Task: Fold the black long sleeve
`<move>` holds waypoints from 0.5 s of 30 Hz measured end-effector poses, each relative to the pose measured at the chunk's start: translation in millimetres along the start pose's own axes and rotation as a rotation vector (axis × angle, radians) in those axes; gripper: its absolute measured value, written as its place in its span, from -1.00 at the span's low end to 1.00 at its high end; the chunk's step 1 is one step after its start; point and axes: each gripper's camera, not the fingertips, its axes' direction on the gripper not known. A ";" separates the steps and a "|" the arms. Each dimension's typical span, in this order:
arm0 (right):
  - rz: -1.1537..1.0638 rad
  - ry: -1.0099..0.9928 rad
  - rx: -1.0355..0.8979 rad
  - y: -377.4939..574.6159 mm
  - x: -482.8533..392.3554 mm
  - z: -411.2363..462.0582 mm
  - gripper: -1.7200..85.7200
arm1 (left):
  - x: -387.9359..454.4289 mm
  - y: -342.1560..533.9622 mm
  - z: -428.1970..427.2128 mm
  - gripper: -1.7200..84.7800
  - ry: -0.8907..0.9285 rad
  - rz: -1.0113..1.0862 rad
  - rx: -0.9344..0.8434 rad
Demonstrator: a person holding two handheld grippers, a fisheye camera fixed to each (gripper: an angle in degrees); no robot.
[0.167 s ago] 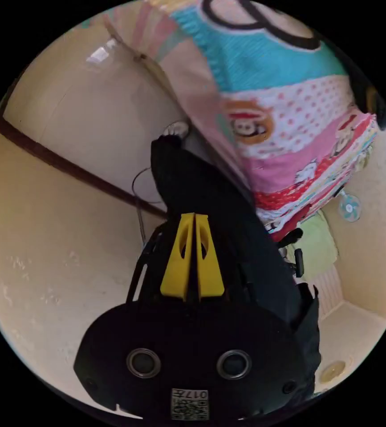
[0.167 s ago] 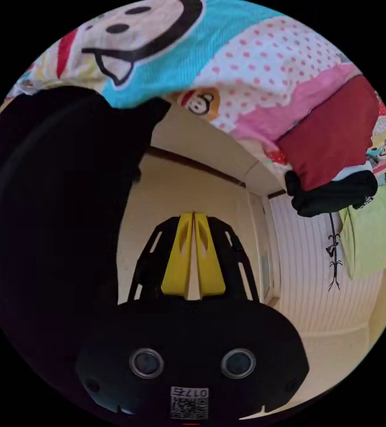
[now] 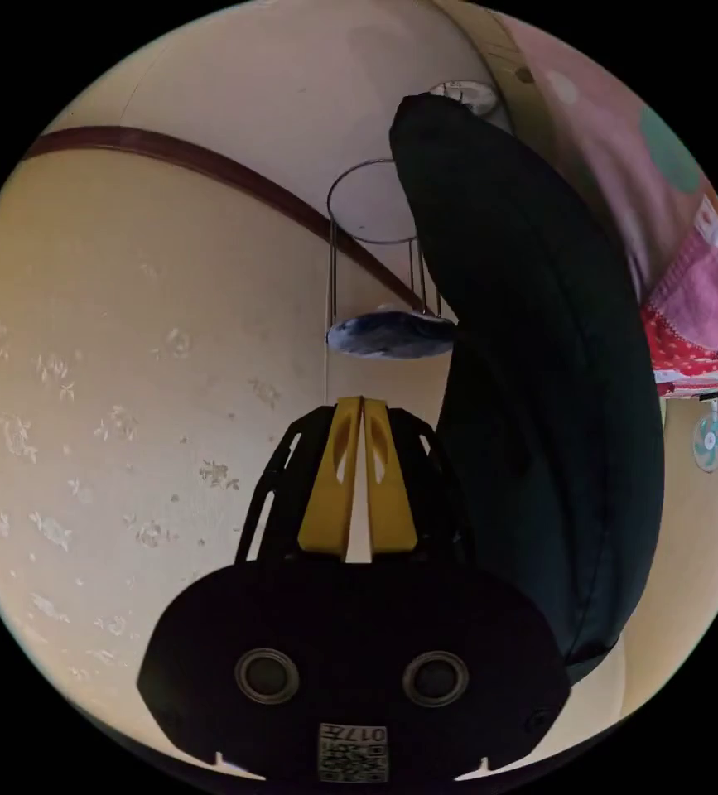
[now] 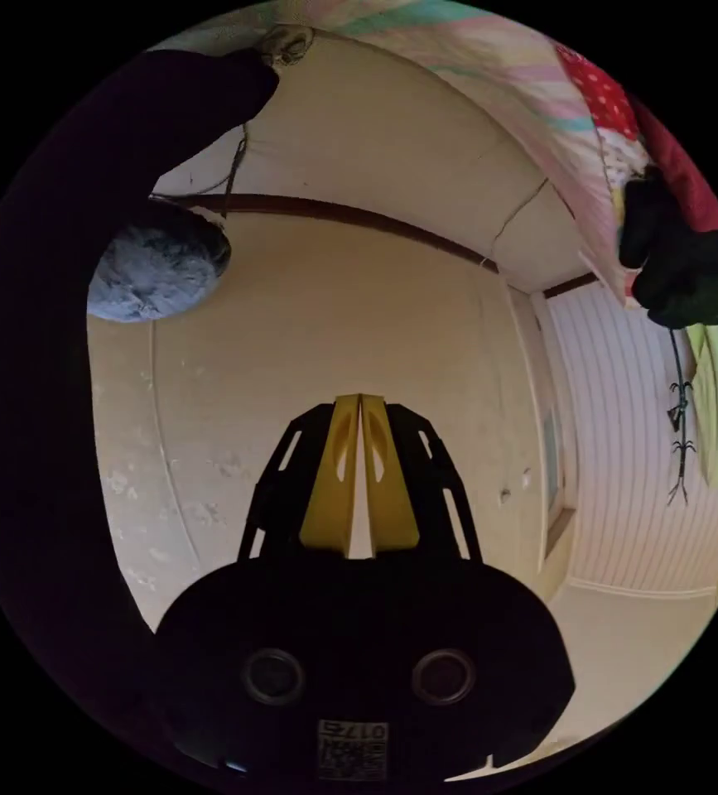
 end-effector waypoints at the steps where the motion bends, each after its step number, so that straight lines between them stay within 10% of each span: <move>1: 0.015 -0.105 0.030 6.1 8.5 9.8 -0.95 | 7.0 4.9 -4.8 -0.97 -0.009 0.023 0.071; 6: 0.160 -0.999 0.305 52.9 59.6 105.2 -0.94 | 79.5 13.6 -17.3 -0.97 -0.157 0.095 0.229; 15: 0.232 -1.107 0.561 96.0 214.4 168.0 -0.88 | 316.9 59.6 85.4 -0.97 -0.383 0.563 0.456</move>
